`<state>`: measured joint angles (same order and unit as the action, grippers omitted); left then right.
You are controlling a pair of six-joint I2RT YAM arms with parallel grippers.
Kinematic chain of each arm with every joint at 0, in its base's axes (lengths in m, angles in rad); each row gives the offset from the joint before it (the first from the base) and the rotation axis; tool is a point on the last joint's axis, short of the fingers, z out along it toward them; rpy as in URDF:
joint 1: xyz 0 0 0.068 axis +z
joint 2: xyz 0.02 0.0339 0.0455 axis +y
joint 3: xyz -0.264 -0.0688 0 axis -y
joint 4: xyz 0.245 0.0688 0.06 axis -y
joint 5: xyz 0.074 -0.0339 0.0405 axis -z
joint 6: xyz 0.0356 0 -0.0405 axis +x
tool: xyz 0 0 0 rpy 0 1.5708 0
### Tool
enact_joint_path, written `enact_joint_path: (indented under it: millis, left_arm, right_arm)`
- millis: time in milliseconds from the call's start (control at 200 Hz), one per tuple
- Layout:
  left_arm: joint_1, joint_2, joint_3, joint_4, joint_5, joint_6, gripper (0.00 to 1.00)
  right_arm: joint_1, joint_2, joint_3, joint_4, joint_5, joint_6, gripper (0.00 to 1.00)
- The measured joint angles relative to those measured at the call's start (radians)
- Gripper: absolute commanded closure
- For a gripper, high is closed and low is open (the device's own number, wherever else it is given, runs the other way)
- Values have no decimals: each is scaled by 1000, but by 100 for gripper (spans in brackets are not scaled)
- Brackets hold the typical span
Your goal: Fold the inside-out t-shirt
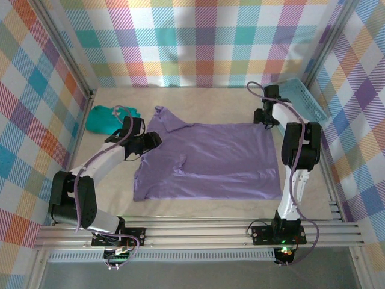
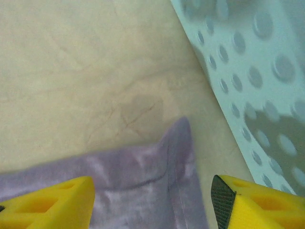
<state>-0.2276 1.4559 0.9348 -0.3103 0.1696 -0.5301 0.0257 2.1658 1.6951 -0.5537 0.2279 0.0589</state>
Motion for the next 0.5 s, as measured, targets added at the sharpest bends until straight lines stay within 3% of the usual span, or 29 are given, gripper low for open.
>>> enact_joint_path:
  millis: [500]
  left_arm:
    - [0, 43, 37, -1, 1, 21, 45]
  right_arm:
    - [1, 156, 167, -77, 7, 8, 41]
